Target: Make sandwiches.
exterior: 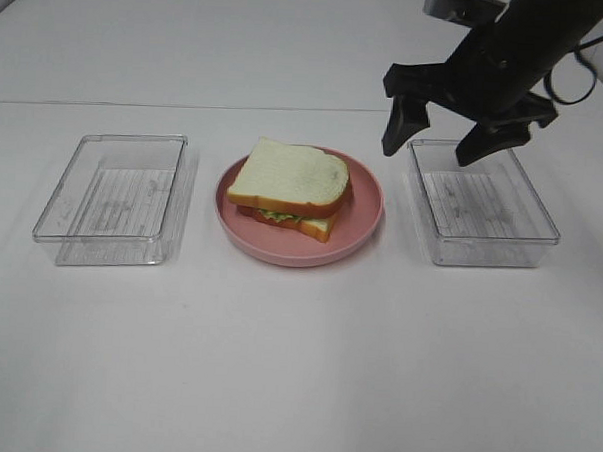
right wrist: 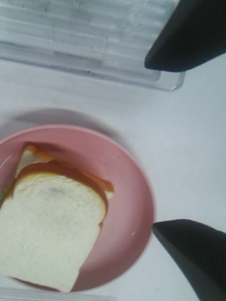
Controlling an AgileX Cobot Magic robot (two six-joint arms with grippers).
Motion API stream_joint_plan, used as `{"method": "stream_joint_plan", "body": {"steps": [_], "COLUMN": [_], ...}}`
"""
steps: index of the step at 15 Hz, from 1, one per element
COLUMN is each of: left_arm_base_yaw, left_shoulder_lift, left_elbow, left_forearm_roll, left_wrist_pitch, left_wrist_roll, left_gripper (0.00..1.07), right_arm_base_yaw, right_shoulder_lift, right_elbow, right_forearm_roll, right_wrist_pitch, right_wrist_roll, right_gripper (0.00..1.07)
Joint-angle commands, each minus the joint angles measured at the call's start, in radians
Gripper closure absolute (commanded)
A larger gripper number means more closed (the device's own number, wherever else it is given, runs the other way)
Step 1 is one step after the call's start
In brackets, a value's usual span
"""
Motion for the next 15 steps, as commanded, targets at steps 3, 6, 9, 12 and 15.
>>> {"method": "stream_joint_plan", "body": {"steps": [3,6,9,12,15], "left_arm_base_yaw": [-0.001,-0.001,-0.001,-0.001,-0.001], "left_shoulder_lift": [-0.019,-0.019,-0.019,-0.019,-0.019], "left_elbow": [0.002,0.002,0.002,0.002,0.002], "left_forearm_roll": [-0.003,-0.003,-0.003,-0.003,-0.003], "left_wrist_pitch": [-0.01,-0.01,-0.01,-0.01,-0.01], "left_wrist_roll": [-0.008,-0.008,-0.008,-0.008,-0.006], "left_gripper": [0.11,0.11,0.11,0.11,0.11], "right_arm_base_yaw": [0.0,0.0,0.0,0.0,0.0], "right_shoulder_lift": [-0.282,-0.484,-0.679,-0.993,-1.249], "right_elbow": [0.004,0.108,0.291,0.591,0.782], "right_forearm_roll": [-0.201,-0.222,-0.223,-0.223,-0.224], "right_wrist_pitch": [0.268,0.285,0.286,0.286,0.291], "right_wrist_roll": [0.006,-0.006,-0.006,-0.014,-0.035], "right_gripper": [0.27,0.27,0.27,0.27,0.27]}}
